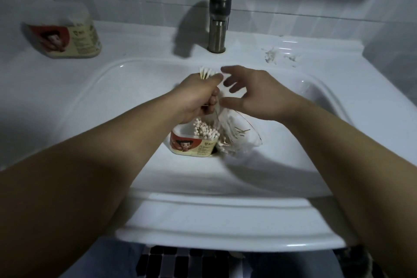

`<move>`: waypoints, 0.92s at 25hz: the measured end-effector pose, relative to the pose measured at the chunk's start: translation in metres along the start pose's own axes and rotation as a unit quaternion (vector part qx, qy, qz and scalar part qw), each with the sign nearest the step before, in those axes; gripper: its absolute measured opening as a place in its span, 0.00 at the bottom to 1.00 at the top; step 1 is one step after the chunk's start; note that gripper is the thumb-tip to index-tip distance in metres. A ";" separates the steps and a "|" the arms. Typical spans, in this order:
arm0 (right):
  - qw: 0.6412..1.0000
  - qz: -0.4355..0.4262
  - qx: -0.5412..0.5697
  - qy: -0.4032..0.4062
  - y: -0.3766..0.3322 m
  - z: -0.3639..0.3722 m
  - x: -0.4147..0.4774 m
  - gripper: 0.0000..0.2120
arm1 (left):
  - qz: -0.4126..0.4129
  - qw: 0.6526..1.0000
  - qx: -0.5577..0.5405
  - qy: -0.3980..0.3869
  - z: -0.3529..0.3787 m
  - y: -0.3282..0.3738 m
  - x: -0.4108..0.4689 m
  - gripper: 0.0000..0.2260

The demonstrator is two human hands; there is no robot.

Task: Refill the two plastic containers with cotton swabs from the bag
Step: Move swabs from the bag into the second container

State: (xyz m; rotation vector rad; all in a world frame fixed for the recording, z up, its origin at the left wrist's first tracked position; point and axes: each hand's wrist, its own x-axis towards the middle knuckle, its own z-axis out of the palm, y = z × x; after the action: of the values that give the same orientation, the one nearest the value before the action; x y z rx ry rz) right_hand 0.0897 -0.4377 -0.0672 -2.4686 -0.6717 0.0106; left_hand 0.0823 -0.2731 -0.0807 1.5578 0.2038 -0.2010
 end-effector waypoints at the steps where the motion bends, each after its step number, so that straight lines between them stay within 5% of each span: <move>1: 1.000 0.010 -0.011 -0.005 0.001 -0.001 0.000 0.32 | 0.008 1.000 0.000 0.016 -0.002 0.000 0.002 0.08; 9: 0.979 0.072 -0.104 -0.160 0.004 0.011 0.002 0.31 | 0.024 0.999 0.023 0.011 -0.004 -0.004 0.007 0.10; 23: 0.969 0.222 0.003 -0.110 0.000 0.041 0.009 0.14 | 0.039 0.999 0.031 -0.015 -0.005 -0.007 0.008 0.09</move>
State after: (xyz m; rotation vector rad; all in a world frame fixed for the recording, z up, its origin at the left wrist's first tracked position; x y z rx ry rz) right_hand 0.0912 -0.4121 -0.1002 -2.5824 -0.1905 0.4629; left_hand 0.0886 -0.2682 -0.0897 1.6204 0.1147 -0.1699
